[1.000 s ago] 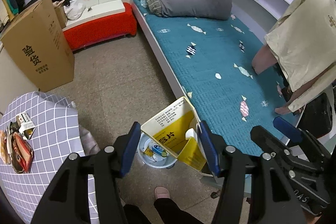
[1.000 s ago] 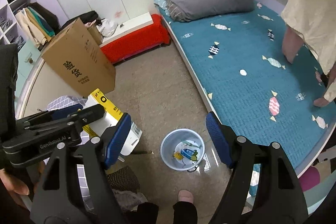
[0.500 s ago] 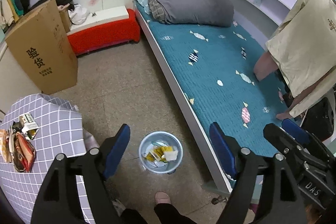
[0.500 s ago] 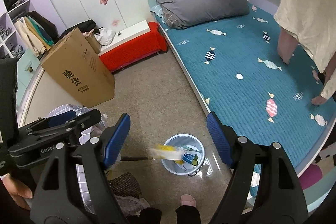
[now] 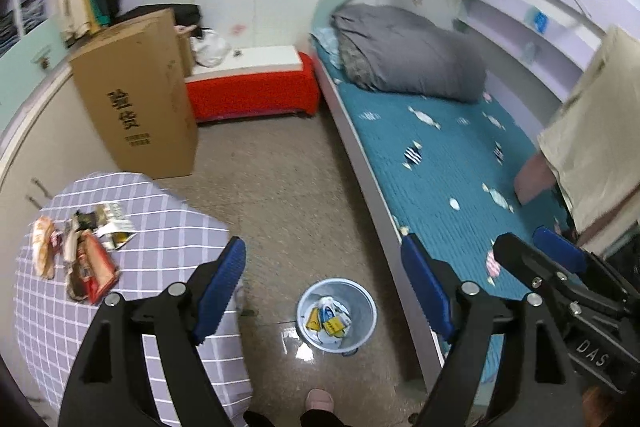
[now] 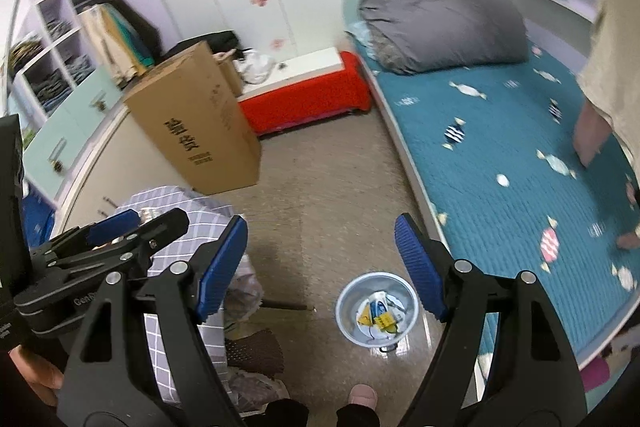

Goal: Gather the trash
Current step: 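Move both open grippers back over the checked table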

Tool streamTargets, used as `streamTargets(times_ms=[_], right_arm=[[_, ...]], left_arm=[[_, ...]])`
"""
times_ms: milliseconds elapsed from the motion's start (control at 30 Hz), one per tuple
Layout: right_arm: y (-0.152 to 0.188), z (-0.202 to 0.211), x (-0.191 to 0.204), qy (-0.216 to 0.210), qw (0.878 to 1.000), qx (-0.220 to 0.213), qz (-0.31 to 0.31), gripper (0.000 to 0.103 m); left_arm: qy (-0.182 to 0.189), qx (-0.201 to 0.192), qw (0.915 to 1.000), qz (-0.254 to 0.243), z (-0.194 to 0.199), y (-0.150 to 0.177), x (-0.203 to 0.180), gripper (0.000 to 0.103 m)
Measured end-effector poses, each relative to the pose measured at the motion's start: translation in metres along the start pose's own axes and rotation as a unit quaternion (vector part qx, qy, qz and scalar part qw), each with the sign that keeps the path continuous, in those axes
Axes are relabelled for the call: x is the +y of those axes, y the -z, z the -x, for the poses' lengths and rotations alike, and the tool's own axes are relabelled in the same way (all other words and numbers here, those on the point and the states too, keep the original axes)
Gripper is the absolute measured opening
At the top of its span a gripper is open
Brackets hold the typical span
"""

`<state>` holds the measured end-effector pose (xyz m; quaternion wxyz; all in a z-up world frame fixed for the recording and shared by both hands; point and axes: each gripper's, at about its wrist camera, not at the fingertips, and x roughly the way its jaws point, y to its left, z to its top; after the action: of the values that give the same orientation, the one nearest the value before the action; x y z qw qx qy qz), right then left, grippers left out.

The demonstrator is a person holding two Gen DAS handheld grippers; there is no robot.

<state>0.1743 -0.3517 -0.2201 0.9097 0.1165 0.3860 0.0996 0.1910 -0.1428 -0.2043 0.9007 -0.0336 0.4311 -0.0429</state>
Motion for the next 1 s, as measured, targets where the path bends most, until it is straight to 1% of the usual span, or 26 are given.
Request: streamTargets(times_ms=[133, 267, 467, 633, 700, 900, 1000], right_arm=[[-0.003, -0.006, 0.029, -0.031, 0.999, 0.003, 0.028, 0.076], [-0.004, -0.015, 0.059, -0.065, 0.996, 0.011, 0.052, 0.077], [-0.004, -0.034, 0.12, -0.123, 0.987, 0.036, 0.098, 0.077], [0.004, -0.058, 0.178, -0.157, 0.977, 0.062, 0.13, 0.077], [0.008, -0.065, 0.198, -0.161, 0.975, 0.068, 0.138, 0.077], [0.014, -0.096, 0.269, -0.174, 0.969, 0.088, 0.15, 0.077], [0.015, -0.114, 0.303, -0.179, 0.967, 0.095, 0.152, 0.077]], left_arm=[[-0.024, -0.012, 0.9993, 0.028, 0.017, 0.002, 0.025, 0.079], [-0.05, -0.02, 0.9966, 0.062, 0.034, 0.007, 0.054, 0.079], [-0.09, -0.022, 0.9879, 0.125, 0.06, 0.02, 0.114, 0.08], [-0.115, -0.012, 0.9761, 0.184, 0.073, 0.035, 0.18, 0.081], [-0.122, -0.005, 0.9711, 0.205, 0.074, 0.04, 0.211, 0.081], [-0.139, 0.001, 0.9621, 0.235, 0.078, 0.04, 0.288, 0.081], [-0.139, 0.009, 0.9584, 0.249, 0.076, 0.038, 0.34, 0.081]])
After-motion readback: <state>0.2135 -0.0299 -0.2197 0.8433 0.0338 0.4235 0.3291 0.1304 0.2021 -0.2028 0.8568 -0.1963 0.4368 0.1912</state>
